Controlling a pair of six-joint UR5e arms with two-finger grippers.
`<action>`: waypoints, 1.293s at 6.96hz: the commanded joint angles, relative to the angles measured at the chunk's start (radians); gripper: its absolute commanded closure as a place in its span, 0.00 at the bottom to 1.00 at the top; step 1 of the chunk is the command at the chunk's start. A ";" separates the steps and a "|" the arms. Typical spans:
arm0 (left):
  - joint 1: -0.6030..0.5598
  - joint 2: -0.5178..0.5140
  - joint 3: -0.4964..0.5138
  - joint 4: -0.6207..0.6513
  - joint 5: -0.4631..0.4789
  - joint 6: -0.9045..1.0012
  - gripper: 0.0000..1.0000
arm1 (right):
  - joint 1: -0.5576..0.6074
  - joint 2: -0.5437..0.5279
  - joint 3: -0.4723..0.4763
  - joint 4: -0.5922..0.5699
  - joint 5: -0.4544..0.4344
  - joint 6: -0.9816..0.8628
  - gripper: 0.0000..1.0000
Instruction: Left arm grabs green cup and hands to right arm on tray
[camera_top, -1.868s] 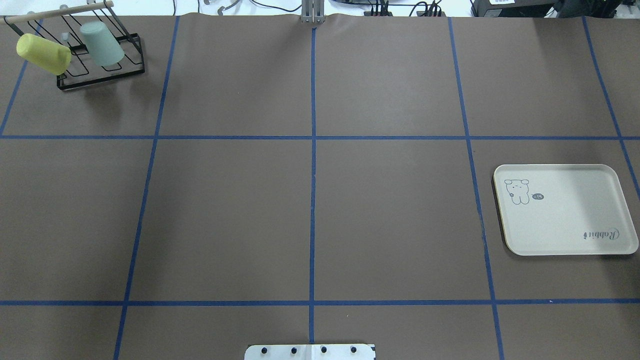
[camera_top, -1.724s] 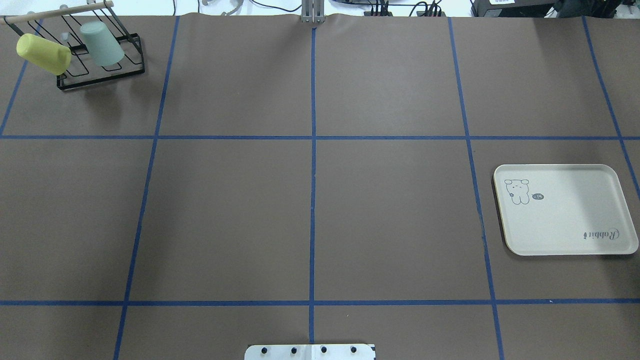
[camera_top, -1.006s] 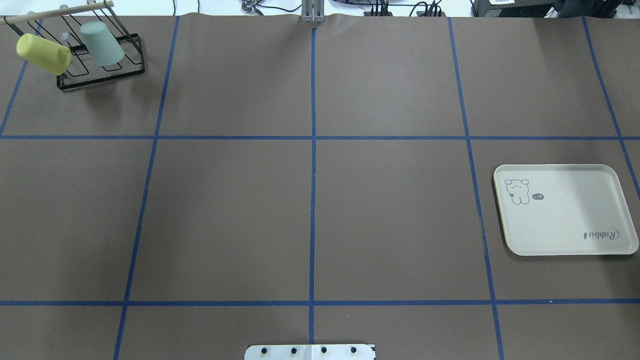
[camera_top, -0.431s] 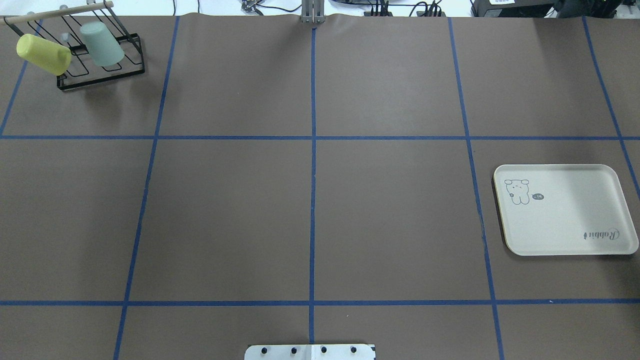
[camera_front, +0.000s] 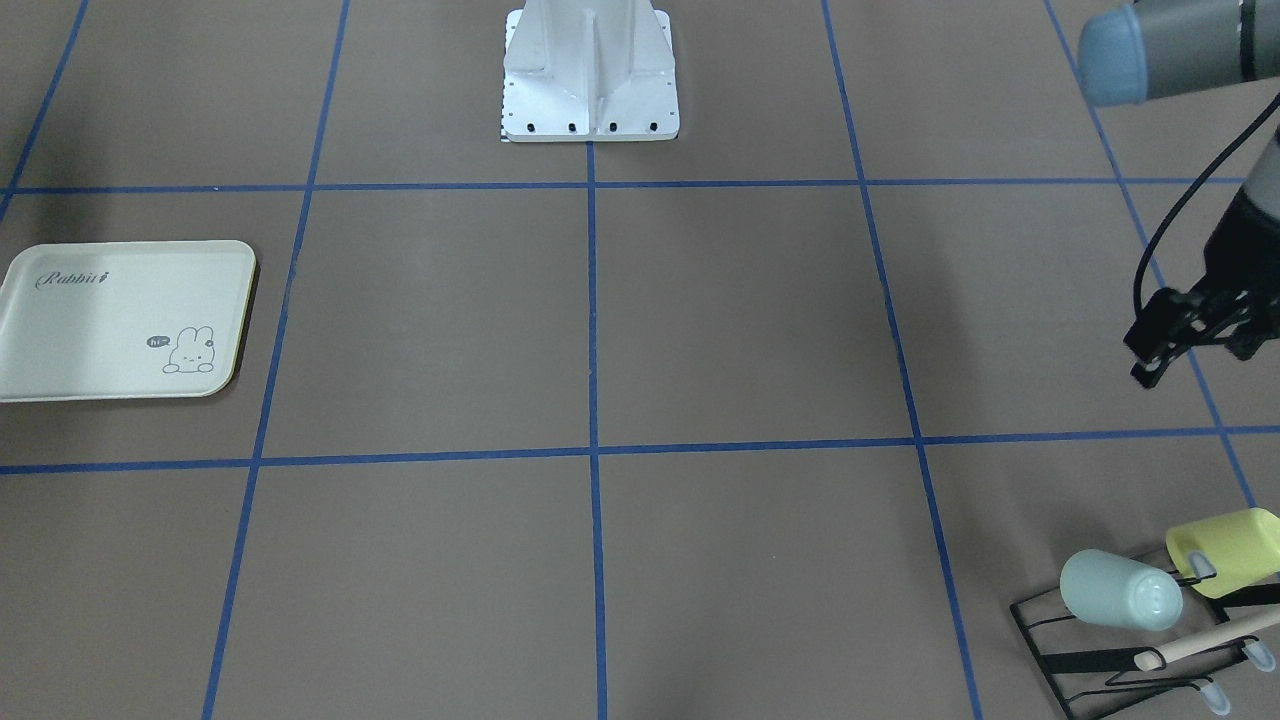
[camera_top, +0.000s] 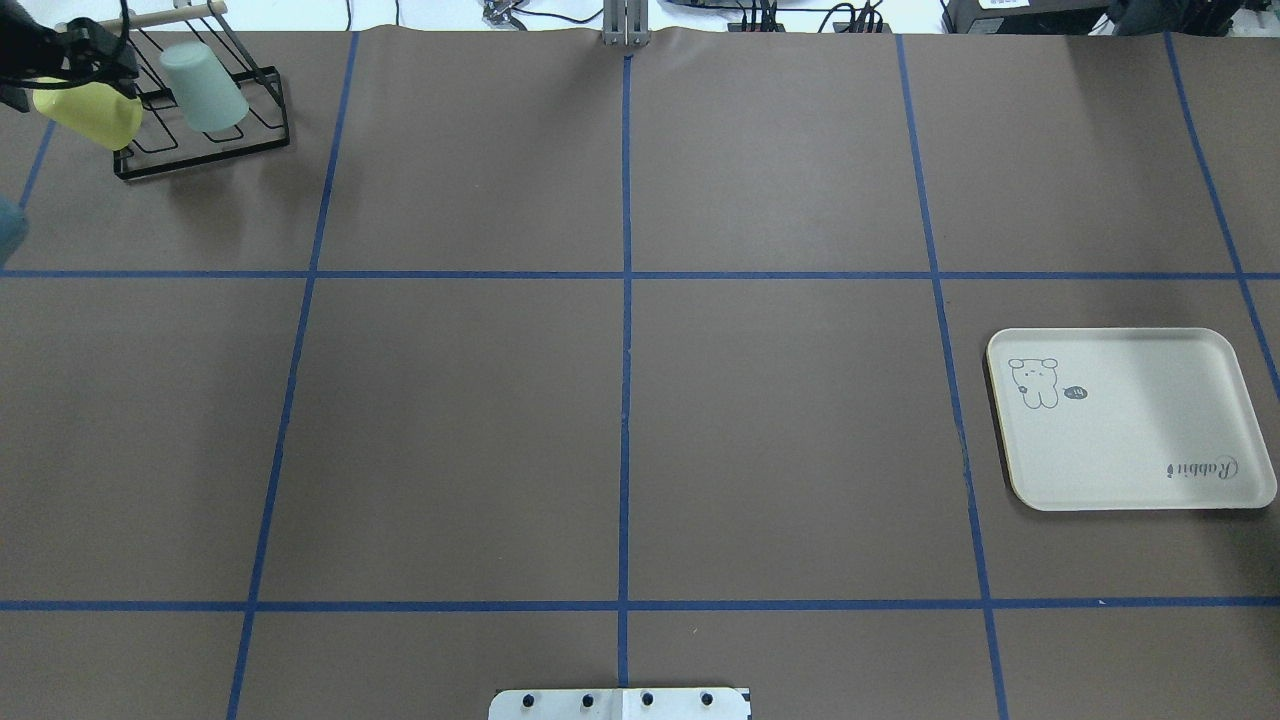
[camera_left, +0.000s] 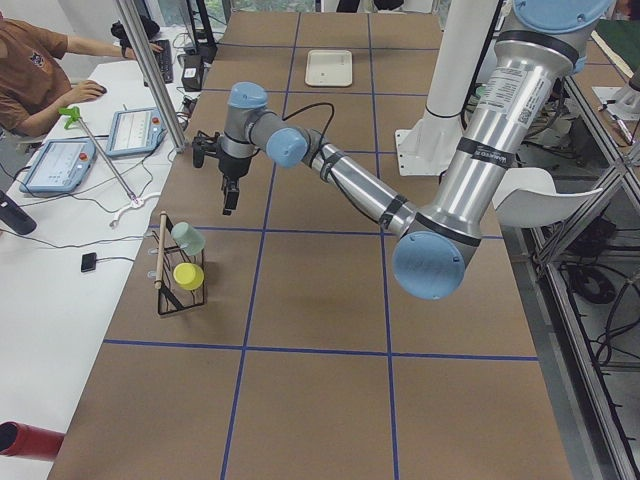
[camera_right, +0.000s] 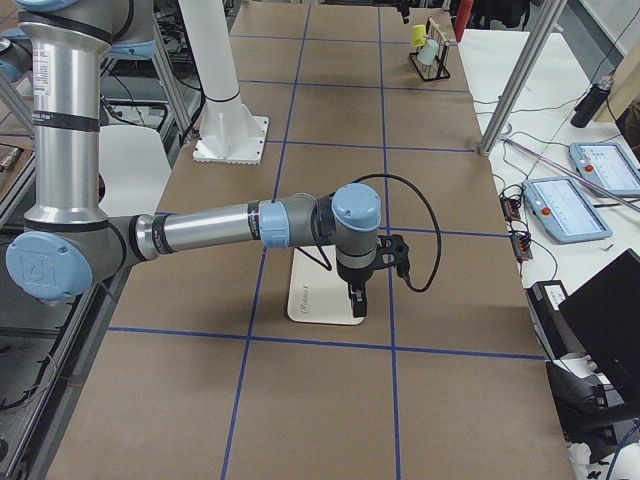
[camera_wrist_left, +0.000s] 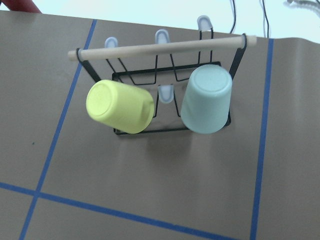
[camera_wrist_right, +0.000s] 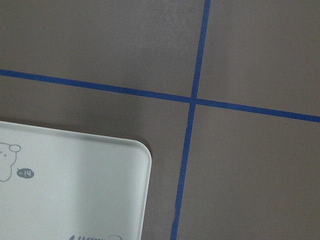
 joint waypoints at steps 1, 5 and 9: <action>0.048 -0.126 0.296 -0.244 0.132 -0.100 0.00 | -0.001 0.012 -0.003 -0.001 0.001 0.004 0.00; 0.048 -0.160 0.478 -0.394 0.174 -0.091 0.00 | -0.001 0.019 -0.003 -0.001 0.003 0.004 0.00; 0.050 -0.165 0.531 -0.457 0.176 -0.099 0.00 | -0.001 0.031 -0.004 -0.002 0.003 0.004 0.00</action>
